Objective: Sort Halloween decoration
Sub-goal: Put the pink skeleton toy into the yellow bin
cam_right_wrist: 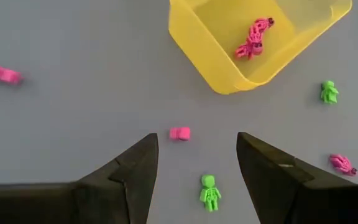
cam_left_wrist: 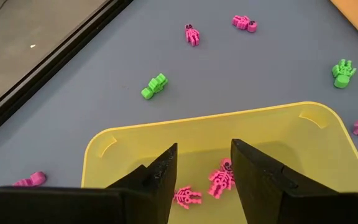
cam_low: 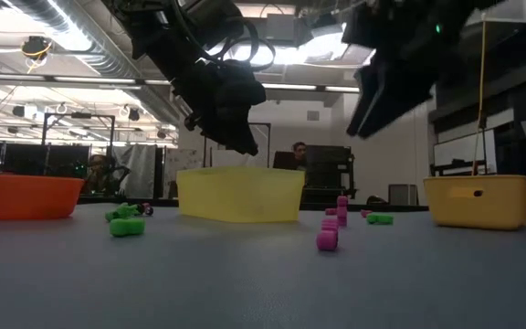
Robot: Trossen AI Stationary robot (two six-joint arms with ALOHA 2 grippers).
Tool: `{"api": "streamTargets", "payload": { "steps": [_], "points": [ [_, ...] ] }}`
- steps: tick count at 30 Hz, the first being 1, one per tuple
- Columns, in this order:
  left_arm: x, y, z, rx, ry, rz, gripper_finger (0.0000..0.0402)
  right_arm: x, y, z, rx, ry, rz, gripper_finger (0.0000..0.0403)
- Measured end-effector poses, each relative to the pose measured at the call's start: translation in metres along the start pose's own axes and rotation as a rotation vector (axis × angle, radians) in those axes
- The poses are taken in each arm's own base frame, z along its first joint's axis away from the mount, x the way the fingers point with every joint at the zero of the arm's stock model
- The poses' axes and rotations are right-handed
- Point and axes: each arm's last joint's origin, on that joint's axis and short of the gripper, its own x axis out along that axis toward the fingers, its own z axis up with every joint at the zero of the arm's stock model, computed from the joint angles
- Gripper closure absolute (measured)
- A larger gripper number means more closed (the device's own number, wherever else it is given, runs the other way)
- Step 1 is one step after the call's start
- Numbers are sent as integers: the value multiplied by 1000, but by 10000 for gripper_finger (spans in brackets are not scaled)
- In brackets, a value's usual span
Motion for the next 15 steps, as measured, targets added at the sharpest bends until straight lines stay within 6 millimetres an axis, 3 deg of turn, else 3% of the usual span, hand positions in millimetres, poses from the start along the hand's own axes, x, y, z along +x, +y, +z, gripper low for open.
{"api": "streamTargets", "payload": {
  "steps": [15],
  "points": [
    [0, 0, 0, 0, 0, 1, 267, 36, 3, -39, 90, -214, -40, 187]
  ]
}}
